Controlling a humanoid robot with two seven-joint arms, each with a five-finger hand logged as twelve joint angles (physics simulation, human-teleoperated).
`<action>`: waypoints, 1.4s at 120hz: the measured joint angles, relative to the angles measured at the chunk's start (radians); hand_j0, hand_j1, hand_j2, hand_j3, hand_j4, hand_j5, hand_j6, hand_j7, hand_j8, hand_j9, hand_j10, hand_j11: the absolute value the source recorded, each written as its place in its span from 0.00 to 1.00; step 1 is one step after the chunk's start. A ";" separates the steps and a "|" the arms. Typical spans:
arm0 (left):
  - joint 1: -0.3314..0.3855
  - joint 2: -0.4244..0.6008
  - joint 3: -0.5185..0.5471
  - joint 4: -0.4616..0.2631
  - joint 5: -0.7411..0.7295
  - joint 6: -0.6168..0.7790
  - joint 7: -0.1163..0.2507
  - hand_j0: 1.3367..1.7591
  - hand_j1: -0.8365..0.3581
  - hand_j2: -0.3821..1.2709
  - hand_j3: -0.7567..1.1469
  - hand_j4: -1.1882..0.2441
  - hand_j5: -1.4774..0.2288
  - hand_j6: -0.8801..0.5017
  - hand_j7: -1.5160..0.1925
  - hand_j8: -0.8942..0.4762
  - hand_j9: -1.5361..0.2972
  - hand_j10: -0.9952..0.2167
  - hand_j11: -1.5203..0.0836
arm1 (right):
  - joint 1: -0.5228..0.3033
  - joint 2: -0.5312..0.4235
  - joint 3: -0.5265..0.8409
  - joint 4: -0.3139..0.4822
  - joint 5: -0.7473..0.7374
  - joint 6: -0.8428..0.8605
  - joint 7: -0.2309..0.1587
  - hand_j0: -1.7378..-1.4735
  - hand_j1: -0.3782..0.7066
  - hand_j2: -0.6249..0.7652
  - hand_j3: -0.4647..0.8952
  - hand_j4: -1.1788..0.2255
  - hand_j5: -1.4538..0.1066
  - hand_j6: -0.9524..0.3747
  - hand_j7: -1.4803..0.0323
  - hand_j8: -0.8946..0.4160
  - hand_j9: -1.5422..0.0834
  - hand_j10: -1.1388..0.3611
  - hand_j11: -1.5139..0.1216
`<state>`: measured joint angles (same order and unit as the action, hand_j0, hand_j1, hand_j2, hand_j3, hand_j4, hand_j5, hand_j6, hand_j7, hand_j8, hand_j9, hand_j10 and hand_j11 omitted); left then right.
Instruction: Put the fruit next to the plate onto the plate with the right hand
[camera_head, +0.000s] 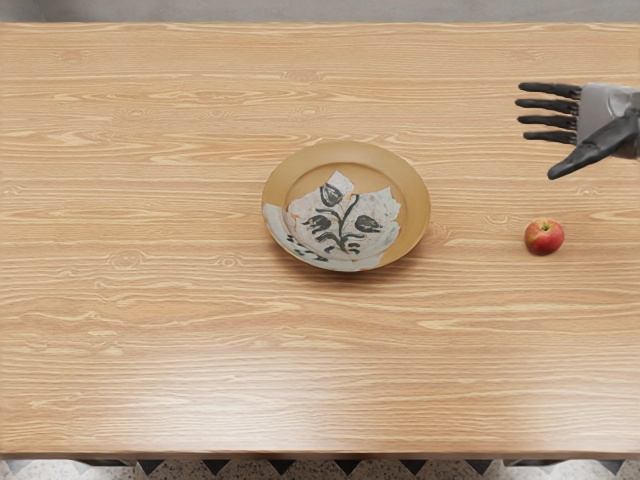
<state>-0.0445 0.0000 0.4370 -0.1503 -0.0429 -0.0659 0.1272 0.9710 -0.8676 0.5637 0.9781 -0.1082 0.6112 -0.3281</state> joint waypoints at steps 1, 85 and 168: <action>0.000 0.000 0.000 0.000 0.000 0.000 0.000 0.76 0.75 0.26 0.40 0.66 0.68 0.46 0.70 0.47 0.67 0.62 0.75 | 0.003 0.002 -0.001 0.000 -0.002 0.000 -0.006 0.30 0.06 0.44 0.34 0.82 0.90 0.69 0.95 0.66 0.92 0.74 0.90; 0.000 0.000 0.000 0.000 0.000 0.000 0.000 0.76 0.75 0.26 0.40 0.66 0.68 0.46 0.70 0.47 0.67 0.62 0.75 | -0.114 -0.149 -0.063 0.500 -0.601 -0.485 -0.064 0.30 0.12 0.44 0.34 0.77 0.86 0.65 0.91 0.61 0.88 0.70 0.86; 0.000 0.000 0.000 0.000 0.000 0.000 0.000 0.76 0.75 0.26 0.40 0.66 0.68 0.46 0.70 0.47 0.67 0.62 0.75 | -0.158 0.034 -0.193 0.343 -0.752 -0.790 -0.050 0.30 0.26 0.42 0.34 0.69 0.76 0.55 0.80 0.52 0.78 0.62 0.76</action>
<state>-0.0445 0.0000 0.4369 -0.1503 -0.0428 -0.0658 0.1271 0.8128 -0.8331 0.3704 1.3207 -0.8601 -0.1784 -0.3778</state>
